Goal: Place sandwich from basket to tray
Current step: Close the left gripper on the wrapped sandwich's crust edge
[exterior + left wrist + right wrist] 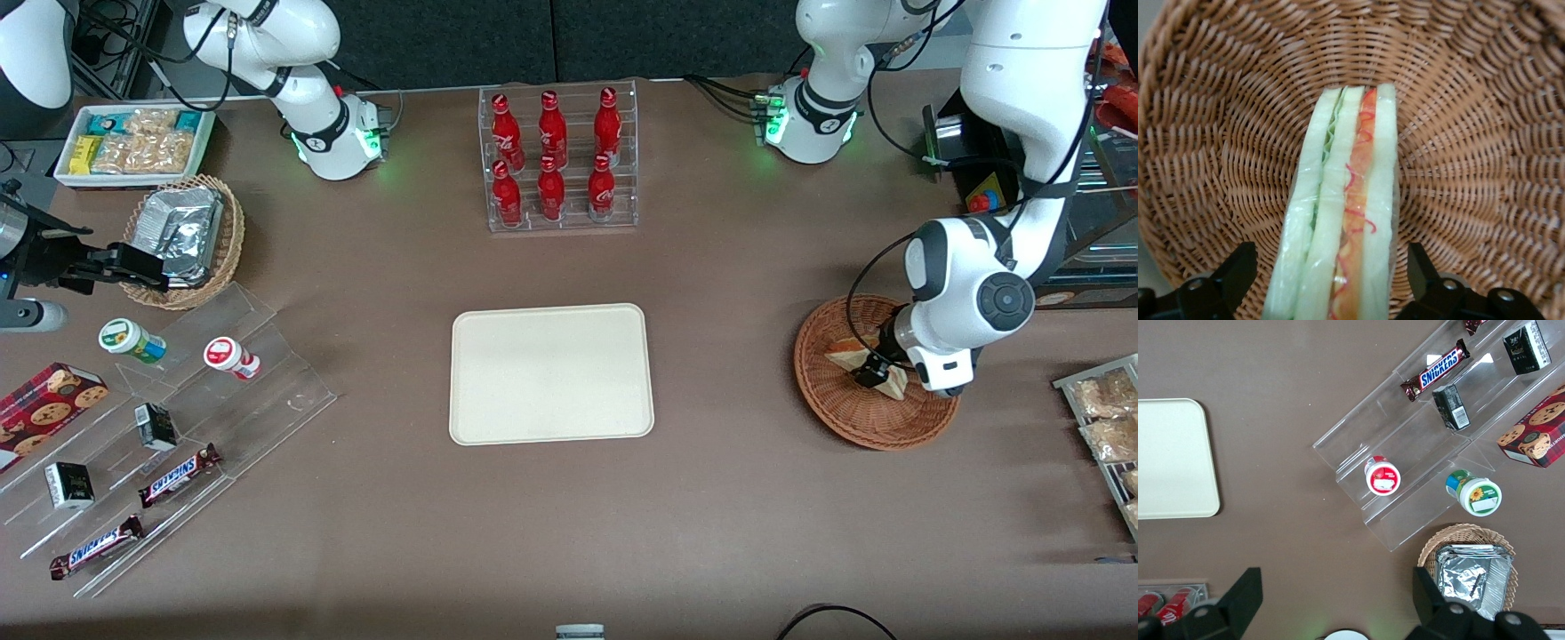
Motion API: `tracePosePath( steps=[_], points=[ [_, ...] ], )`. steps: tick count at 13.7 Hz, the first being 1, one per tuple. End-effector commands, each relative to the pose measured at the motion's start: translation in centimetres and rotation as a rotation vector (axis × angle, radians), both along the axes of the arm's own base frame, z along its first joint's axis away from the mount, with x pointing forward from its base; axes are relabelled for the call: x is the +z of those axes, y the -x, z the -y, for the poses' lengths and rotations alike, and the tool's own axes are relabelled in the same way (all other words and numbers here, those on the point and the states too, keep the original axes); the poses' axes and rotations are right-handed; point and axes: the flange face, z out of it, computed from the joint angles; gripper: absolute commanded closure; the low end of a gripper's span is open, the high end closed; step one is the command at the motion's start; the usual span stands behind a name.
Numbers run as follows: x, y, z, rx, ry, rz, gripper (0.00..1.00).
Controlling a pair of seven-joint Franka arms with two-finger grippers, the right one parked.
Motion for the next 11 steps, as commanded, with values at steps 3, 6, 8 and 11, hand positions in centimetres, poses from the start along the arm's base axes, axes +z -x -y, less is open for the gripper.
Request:
tracePosePath(
  steps=[3, 6, 8, 11],
  points=[
    [1.4, -0.7, 0.3, -0.005, -0.005, 0.026, 0.77],
    [6.9, -3.0, 1.4, -0.030, -0.003, -0.009, 0.77],
    [12.2, -4.9, 5.2, -0.082, 0.003, -0.068, 0.77],
    [18.0, -5.8, 11.7, -0.171, 0.015, -0.095, 0.76]
  ],
)
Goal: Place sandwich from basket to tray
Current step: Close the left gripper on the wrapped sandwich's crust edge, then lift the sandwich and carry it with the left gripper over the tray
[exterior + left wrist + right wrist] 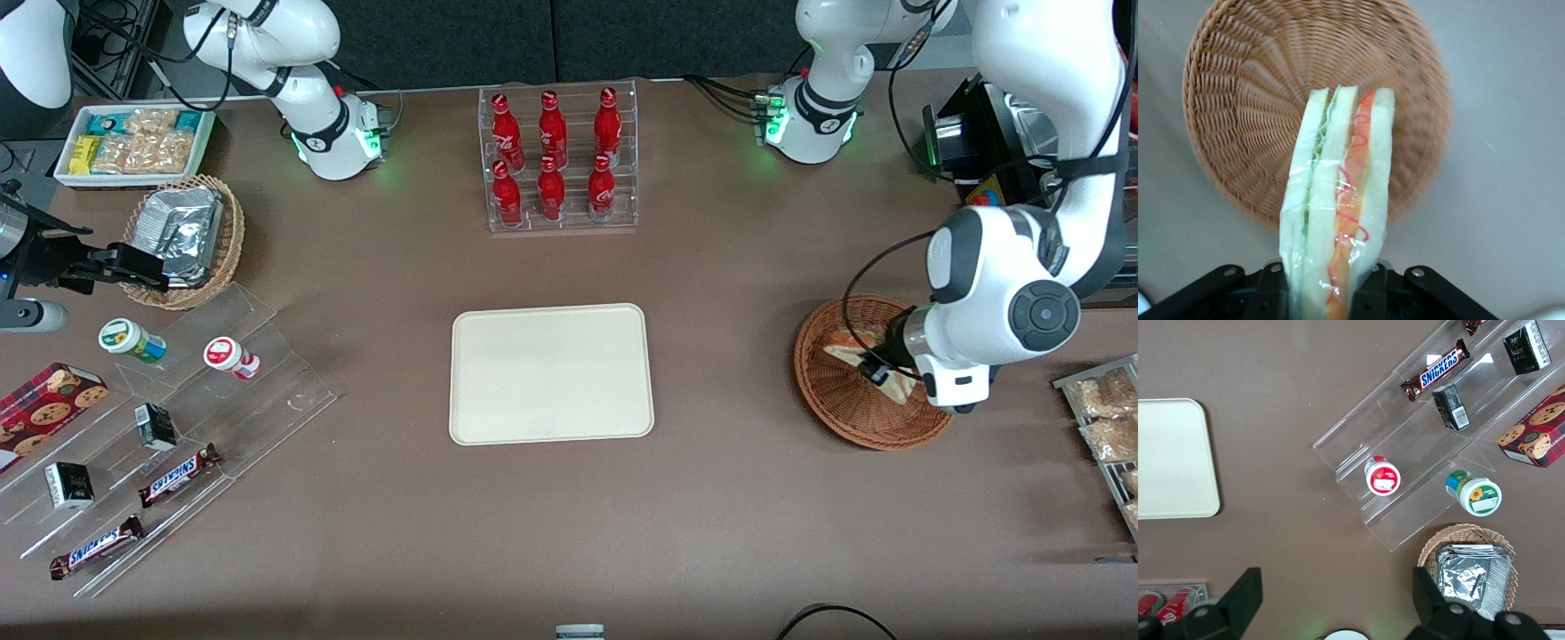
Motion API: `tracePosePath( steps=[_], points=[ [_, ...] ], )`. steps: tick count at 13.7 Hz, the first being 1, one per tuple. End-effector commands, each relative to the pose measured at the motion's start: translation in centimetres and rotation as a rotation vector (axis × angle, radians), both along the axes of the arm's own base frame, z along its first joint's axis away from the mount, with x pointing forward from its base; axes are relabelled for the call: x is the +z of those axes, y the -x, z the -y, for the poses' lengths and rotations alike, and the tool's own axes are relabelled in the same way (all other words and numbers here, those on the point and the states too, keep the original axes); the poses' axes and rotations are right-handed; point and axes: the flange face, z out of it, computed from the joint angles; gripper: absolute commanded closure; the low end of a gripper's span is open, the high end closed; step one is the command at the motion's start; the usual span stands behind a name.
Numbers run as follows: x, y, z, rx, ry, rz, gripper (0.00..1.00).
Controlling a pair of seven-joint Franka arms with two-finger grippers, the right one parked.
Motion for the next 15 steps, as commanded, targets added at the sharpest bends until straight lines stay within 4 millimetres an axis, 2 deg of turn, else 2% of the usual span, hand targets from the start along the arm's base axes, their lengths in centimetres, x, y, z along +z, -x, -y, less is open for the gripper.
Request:
tracePosePath(
  steps=[1, 3, 4, 5, 6, 8, 10, 13, 15],
  points=[
    [3.5, -0.1, 6.6, -0.068, -0.002, -0.013, 0.76],
    [4.5, 1.3, 13.0, -0.141, -0.004, 0.010, 0.76],
    [4.3, 2.2, 16.3, -0.175, -0.006, 0.011, 0.76],
    [3.9, 3.5, 19.7, -0.206, -0.014, 0.018, 0.75],
    [2.7, 5.0, 23.7, -0.253, -0.022, 0.018, 0.76],
    [1.2, 6.1, 30.5, -0.331, 0.009, 0.051, 0.75],
    [-0.1, 6.2, 35.4, -0.400, 0.032, 0.067, 0.75],
    [-1.4, 6.0, 41.2, -0.529, 0.094, 0.140, 0.72],
    [-3.1, 6.0, 43.3, -0.578, 0.139, 0.203, 0.72]
  ],
)
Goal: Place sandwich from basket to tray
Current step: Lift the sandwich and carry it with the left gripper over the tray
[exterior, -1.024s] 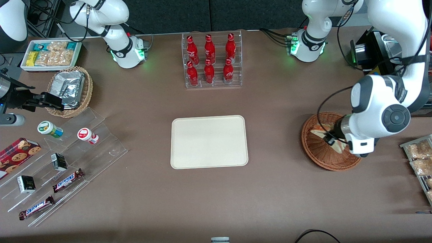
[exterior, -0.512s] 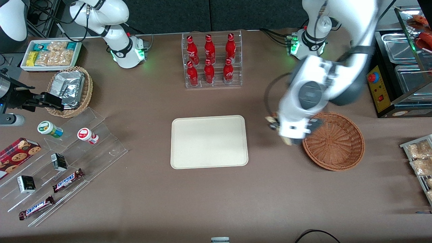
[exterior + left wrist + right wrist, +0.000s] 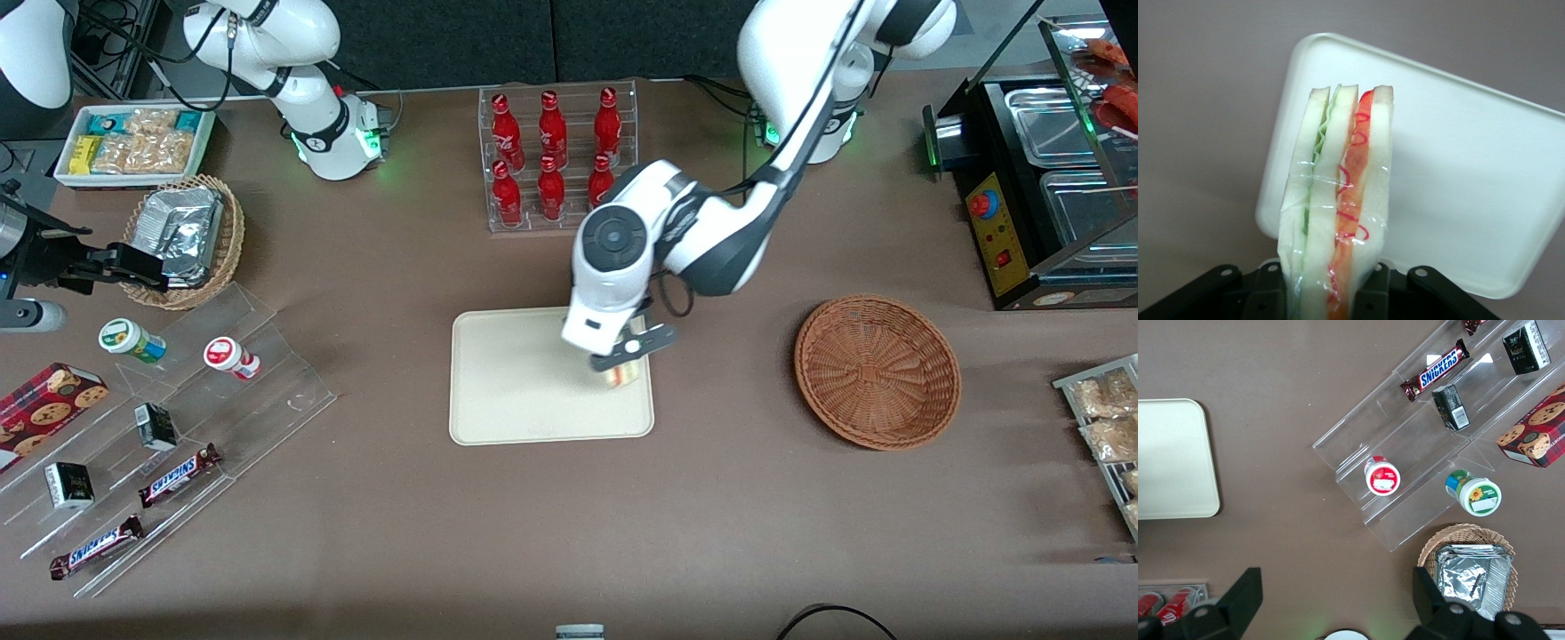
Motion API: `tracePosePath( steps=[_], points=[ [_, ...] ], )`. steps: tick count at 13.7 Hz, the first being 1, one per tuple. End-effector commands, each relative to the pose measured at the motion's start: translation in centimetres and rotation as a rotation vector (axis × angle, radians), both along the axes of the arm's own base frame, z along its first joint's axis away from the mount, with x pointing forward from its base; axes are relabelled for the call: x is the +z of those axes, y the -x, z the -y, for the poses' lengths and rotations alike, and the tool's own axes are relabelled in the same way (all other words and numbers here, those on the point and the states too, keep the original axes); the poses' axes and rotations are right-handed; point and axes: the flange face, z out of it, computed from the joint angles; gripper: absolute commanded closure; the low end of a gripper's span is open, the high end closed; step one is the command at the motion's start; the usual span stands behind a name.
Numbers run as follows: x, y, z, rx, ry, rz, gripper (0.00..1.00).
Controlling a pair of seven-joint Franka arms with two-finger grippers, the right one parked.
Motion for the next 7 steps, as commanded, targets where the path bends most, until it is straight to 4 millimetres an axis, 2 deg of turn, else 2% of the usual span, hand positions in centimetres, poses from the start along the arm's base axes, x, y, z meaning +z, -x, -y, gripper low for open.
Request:
tracePosePath(
  steps=[1, 4, 6, 7],
  points=[
    [-2.0, 0.3, 3.9, -0.081, 0.048, 0.058, 0.72],
    [-4.7, 1.6, 5.5, -0.170, 0.045, 0.050, 0.72],
    [-7.9, 3.4, 7.0, -0.203, 0.020, 0.043, 0.72],
    [-9.2, 3.5, 7.3, -0.203, 0.019, 0.043, 0.72]
  ],
)
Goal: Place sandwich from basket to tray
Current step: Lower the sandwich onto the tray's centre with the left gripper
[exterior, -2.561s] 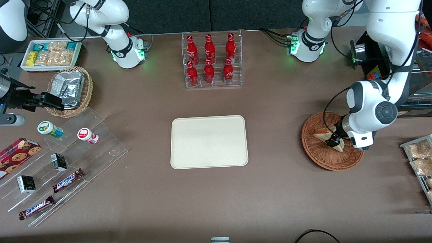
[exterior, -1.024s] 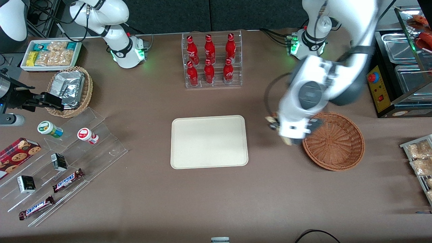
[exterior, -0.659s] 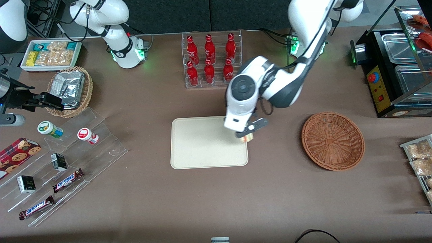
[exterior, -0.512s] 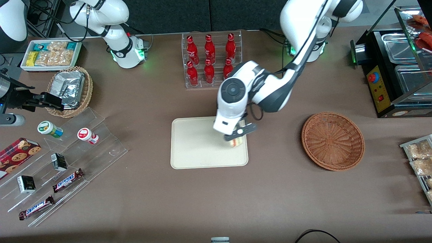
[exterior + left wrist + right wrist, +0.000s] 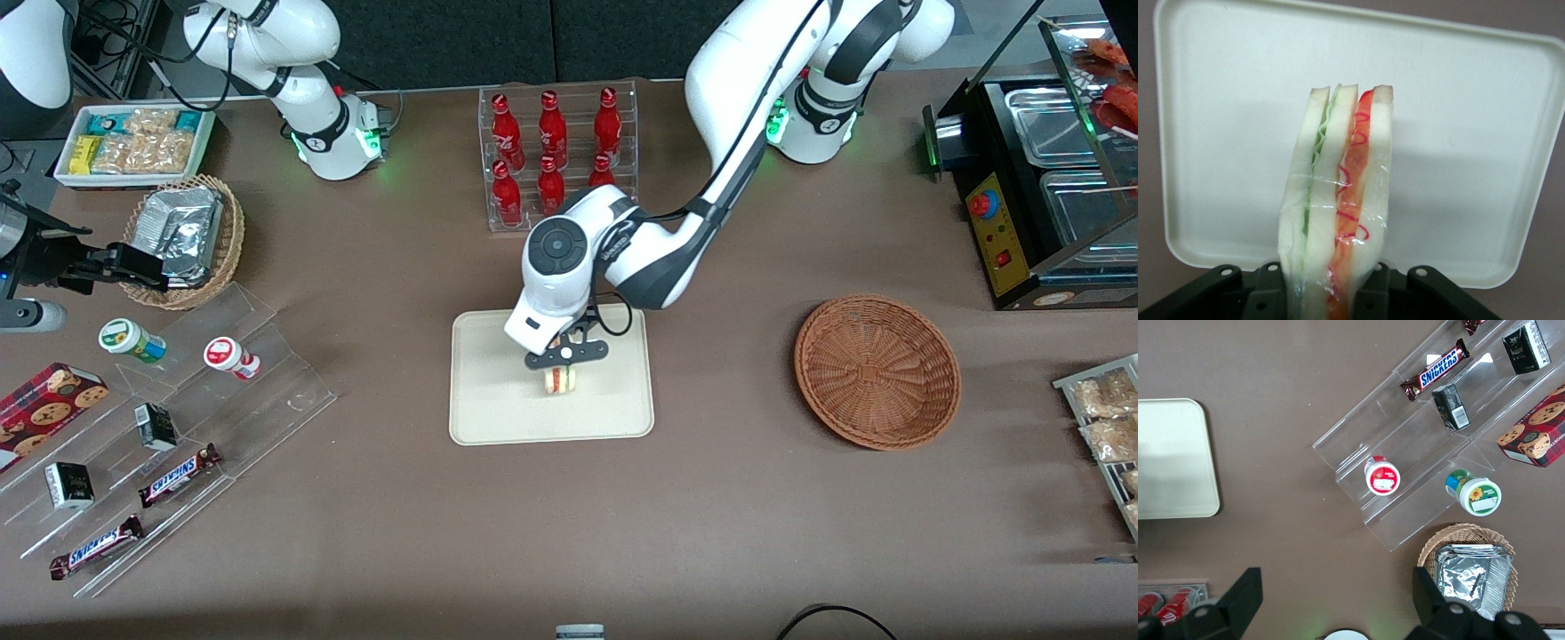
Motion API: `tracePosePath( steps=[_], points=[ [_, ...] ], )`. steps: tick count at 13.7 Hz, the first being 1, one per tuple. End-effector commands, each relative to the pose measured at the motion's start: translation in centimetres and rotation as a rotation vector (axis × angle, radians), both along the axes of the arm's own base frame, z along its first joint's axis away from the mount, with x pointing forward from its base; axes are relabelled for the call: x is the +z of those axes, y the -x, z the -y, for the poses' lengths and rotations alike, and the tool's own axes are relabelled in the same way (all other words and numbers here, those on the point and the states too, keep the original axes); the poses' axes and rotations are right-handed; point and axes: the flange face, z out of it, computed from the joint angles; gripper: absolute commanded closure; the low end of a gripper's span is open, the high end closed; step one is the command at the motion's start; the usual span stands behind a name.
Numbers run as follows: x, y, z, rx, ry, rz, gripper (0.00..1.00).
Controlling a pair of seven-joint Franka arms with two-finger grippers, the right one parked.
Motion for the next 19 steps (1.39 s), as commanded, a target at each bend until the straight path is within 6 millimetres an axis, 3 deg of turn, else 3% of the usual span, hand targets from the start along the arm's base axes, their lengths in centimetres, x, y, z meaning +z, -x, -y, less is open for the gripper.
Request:
tracePosePath(
  steps=[1, 7, 8, 9, 10, 12, 15, 18, 19],
  points=[
    [-3.2, 0.4, 1.1, -0.030, -0.018, 0.020, 0.71],
    [-5.5, -1.4, 0.5, -0.043, -0.010, 0.094, 0.69],
    [-6.4, -1.4, 0.4, -0.044, -0.020, 0.091, 0.60],
    [-6.6, -1.3, 0.3, -0.043, -0.022, 0.089, 0.37],
    [-6.5, -1.4, 0.3, -0.040, -0.022, 0.089, 0.02],
    [-5.9, -1.5, 0.3, -0.032, -0.021, 0.091, 0.00],
    [-1.9, -2.5, -1.0, -0.005, -0.032, 0.100, 0.00],
    [3.6, -3.2, -4.3, 0.008, -0.100, 0.053, 0.01],
    [5.5, -3.7, -6.3, 0.029, -0.108, 0.050, 0.01]
  ],
)
